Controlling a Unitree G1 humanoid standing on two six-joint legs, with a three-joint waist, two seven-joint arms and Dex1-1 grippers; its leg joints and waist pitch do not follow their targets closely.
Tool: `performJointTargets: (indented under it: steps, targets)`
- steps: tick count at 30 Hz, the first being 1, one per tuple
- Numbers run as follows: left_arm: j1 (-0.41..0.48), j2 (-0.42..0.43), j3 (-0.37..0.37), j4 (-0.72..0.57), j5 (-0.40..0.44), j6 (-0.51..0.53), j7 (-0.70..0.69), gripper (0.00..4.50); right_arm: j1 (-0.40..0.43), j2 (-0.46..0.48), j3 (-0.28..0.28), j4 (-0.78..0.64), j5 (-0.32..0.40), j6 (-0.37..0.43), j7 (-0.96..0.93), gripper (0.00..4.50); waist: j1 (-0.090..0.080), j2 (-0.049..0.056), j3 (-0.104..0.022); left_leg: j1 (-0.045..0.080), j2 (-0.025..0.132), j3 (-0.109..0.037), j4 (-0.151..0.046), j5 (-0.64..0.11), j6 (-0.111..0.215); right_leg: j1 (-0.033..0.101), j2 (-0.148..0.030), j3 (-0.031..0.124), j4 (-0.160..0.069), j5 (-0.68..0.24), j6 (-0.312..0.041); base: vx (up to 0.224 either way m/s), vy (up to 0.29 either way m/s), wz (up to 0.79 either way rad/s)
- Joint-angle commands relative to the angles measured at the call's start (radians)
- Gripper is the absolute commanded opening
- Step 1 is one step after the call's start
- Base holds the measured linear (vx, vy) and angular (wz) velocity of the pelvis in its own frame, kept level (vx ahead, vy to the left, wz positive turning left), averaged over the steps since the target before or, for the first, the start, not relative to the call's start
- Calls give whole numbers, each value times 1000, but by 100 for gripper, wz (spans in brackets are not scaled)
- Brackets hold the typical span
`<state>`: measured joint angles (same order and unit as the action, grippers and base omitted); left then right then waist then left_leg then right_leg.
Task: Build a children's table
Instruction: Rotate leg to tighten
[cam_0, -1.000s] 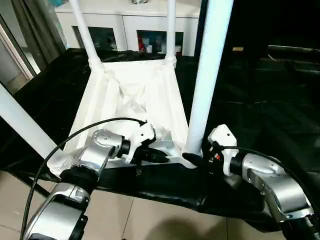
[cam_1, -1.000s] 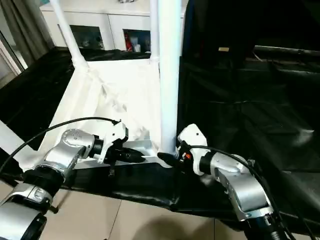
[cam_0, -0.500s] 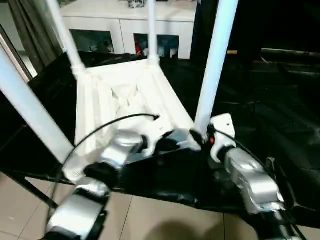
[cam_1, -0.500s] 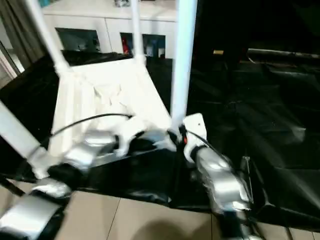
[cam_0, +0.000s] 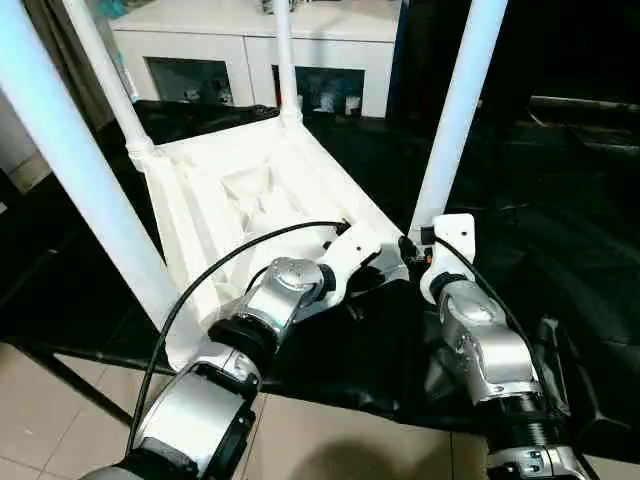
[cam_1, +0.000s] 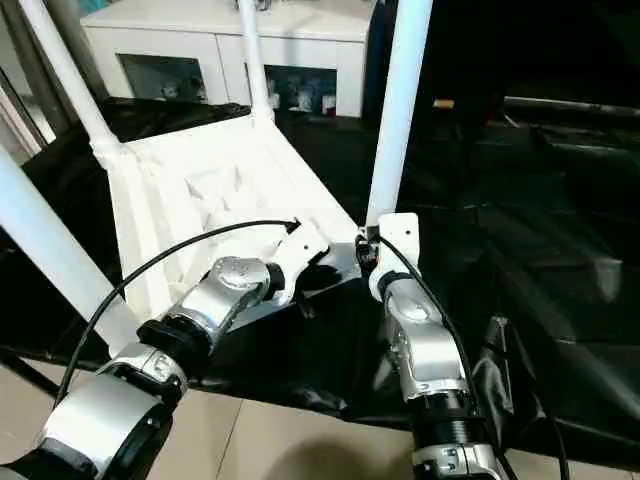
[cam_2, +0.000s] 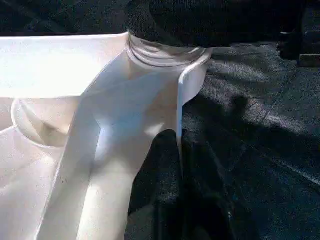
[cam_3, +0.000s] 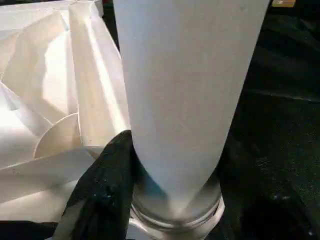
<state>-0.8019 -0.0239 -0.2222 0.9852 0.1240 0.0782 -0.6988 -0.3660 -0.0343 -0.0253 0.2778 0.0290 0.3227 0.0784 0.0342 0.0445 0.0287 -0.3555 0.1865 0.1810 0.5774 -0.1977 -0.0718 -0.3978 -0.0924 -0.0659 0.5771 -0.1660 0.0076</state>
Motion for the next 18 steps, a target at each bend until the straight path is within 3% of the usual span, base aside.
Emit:
performJointTargets:
  steps: [1, 5, 8, 9, 10, 12, 15, 18]
  targets:
    - [4, 12, 20, -21, -43, -63, -60, 0, 29, 2, 67, -33, 63, 12, 151, 256, 3, -21, -48, -3, 26, -10, -67, -198, 75, 48, -49, 35, -81, -328, -170, 0, 0, 0]
    - [30, 60, 17, -47, -62, -87, -177, 0, 54, -82, 89, -115, 106, 59, 293, 298, 6, -20, -50, -8, 30, -10, -64, -165, 102, 55, -51, 36, -73, -266, -188, 0, 0, 0]
    - [48, 98, 13, -62, -73, -107, -255, 0, 70, -159, 122, -162, 111, 77, 391, 320, 5, -20, -49, -8, 31, -9, -63, -156, 112, 52, -50, 35, -71, -262, -199, 0, 0, 0]
    - [64, 128, 14, -84, -89, -122, -318, 0, 87, -229, 151, -211, 115, 111, 470, 320, 6, -20, -48, -8, 31, -9, -64, -159, 110, 52, -51, 35, -73, -272, -200, 0, 0, 0]
    - [70, 139, 16, -95, -97, -128, -341, 0, 95, -258, 162, -234, 122, 127, 504, 337, 9, -26, -47, -8, 32, -9, -64, -159, 110, 55, -50, 36, -71, -281, -197, 0, 0, 0]
    - [74, 148, 21, -104, -108, -131, -365, 0, 103, -288, 171, -259, 131, 145, 548, 337, 10, -22, -46, -7, 35, -9, -65, -169, 109, 50, -52, 37, -72, -297, -197, 0, 0, 0]
    - [85, 173, 30, -141, -145, -103, -458, 0, 118, -362, 198, -291, 127, 154, 637, 337, 12, -24, -46, -5, 35, -8, -64, -177, 95, 49, -52, 38, -73, -313, -196, 0, 0, 0]
    - [99, 191, 24, -171, -160, -82, -524, 0, 121, -370, 190, -295, 148, 162, 658, 337, 14, -23, -50, -6, 36, -8, -61, -147, 103, 50, -54, 39, -64, -255, -214, 0, 0, 0]
